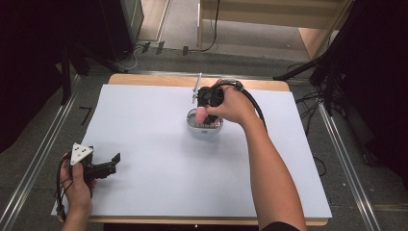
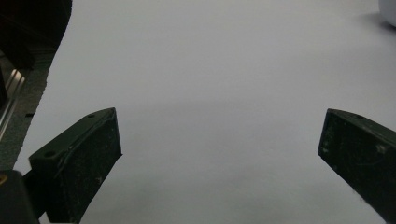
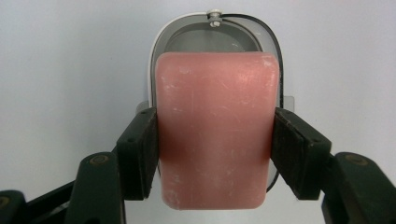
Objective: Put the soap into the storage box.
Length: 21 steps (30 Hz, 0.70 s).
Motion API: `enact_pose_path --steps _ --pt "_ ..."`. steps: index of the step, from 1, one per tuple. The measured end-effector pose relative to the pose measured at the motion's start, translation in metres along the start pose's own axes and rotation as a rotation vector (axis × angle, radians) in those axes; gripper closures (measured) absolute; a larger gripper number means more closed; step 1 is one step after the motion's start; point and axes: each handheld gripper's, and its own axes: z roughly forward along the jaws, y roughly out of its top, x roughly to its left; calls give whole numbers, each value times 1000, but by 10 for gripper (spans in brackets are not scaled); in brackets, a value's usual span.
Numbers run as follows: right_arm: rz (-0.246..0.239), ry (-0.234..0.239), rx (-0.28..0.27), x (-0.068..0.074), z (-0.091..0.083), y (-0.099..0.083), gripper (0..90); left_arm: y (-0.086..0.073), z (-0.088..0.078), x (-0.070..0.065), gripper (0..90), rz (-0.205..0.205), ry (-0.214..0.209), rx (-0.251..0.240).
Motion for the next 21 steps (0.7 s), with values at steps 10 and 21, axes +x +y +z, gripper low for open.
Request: enact_pose_path --steps 10,21 --pt "-4 5 16 -2 6 3 387 0 0 0 0 -1 -2 -1" --pt "-4 20 -16 -4 6 2 384 0 0 0 0 -1 -1 -1"
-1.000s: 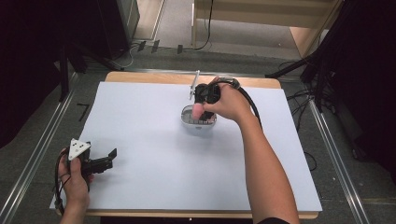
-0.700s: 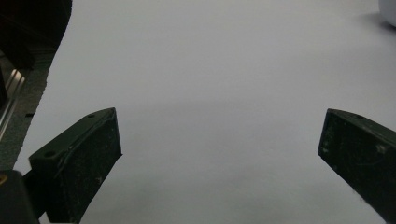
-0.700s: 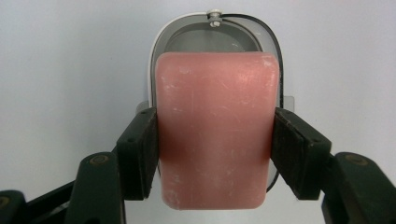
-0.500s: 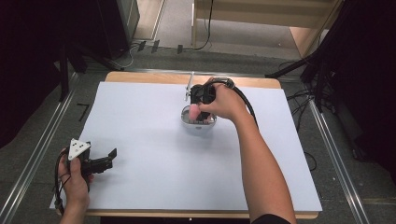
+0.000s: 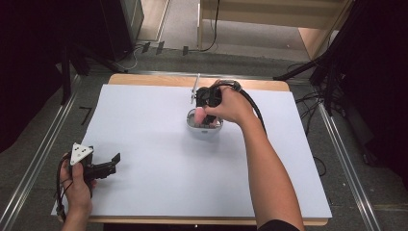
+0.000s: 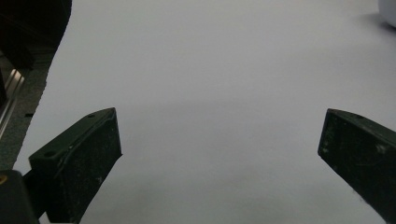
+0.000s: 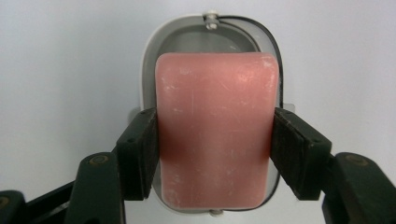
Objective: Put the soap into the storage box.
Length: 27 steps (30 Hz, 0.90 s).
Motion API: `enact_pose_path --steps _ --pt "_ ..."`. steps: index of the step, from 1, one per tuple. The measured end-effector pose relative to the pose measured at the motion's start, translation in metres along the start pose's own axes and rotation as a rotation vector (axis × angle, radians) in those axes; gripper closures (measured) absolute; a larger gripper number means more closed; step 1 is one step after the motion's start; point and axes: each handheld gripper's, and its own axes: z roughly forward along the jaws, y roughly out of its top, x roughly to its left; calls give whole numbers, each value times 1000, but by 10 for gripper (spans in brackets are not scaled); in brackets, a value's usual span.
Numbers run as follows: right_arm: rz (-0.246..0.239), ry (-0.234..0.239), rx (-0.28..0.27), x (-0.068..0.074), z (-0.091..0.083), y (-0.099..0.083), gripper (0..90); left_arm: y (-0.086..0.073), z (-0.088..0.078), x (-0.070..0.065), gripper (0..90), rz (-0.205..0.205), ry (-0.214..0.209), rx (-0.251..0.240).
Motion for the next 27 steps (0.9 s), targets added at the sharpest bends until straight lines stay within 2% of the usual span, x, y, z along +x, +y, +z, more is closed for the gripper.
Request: enact_pose_path --steps 1,8,9,10,11,14,15,22,24,25,27 --pt "23 26 -21 0 -3 -1 369 0 0 0 0 -1 0 0" --pt "31 1 -33 2 -8 -5 371 0 0 0 0 0 0 1" --pt "45 5 -28 3 -9 -6 372 0 0 0 0 0 0 1" --pt "37 3 -37 3 -9 -7 372 0 0 0 0 1 1 1" --pt "55 6 -34 5 -9 -8 372 0 0 0 0 1 1 1" --pt "37 1 -48 5 -10 -11 371 0 0 0 0 0 0 1" --pt "52 5 -47 7 -10 -12 370 0 0 0 0 0 2 1" --pt "56 1 -55 10 -11 -20 357 0 0 -1 0 2 3 2" --pt "81 8 -43 12 -12 -23 350 0 0 -1 0 3 2 1" --pt "69 4 -48 11 -12 -24 345 0 0 -1 0 3 3 2" --pt "77 1 -51 12 -11 -28 338 0 0 -1 0 3 4 2"
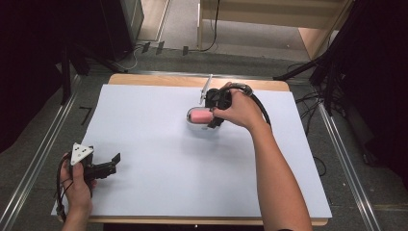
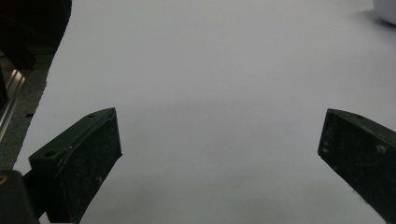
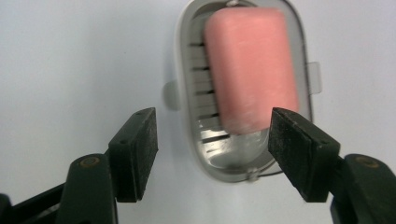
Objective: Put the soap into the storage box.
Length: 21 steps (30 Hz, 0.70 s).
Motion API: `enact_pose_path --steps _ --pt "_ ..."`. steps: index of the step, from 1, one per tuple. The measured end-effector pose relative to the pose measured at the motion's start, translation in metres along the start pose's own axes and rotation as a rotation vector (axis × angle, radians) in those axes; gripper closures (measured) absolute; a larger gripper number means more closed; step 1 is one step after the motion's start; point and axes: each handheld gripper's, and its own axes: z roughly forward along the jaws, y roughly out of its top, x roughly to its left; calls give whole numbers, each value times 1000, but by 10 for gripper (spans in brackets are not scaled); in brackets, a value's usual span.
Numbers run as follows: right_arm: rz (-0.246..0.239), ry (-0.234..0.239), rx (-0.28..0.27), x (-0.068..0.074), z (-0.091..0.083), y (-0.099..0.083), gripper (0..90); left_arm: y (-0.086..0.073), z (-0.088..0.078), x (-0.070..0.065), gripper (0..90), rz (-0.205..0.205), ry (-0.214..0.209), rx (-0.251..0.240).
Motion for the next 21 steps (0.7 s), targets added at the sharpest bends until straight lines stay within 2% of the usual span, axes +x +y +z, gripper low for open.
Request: enact_pose_path --steps 8,21 --pt "42 -2 -2 2 -2 -17 304 0 0 0 0 0 4 0" --pt "83 -5 -8 5 -3 -41 295 0 0 -1 0 6 5 2"
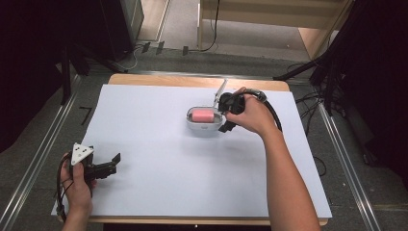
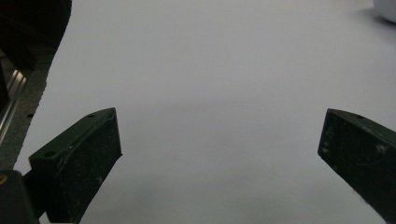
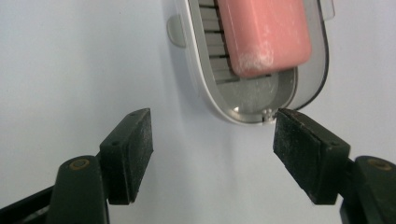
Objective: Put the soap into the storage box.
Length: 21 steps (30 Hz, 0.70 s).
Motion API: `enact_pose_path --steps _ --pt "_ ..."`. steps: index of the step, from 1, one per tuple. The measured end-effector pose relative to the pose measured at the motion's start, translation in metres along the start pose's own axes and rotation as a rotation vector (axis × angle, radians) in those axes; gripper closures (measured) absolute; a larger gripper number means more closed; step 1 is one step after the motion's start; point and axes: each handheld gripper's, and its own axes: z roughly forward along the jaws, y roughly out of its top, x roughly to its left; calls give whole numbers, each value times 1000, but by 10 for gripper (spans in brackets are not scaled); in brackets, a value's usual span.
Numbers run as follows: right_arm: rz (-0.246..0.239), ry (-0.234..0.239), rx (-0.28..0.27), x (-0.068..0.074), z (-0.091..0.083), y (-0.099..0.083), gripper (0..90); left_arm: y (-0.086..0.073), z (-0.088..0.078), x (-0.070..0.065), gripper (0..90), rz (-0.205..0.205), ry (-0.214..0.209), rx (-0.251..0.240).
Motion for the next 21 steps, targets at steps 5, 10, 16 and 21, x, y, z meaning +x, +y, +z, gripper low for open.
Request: enact_pose_path --steps 5,10,16,21 --pt "17 -2 0 2 0 -13 291 0 0 0 0 -1 1 0" --pt "33 -4 1 3 1 -21 288 0 0 0 0 -3 0 -1" --pt "56 -10 3 5 1 -35 274 0 0 0 0 1 1 0" --pt "69 -7 0 6 3 -43 258 0 0 0 0 1 -1 -3"
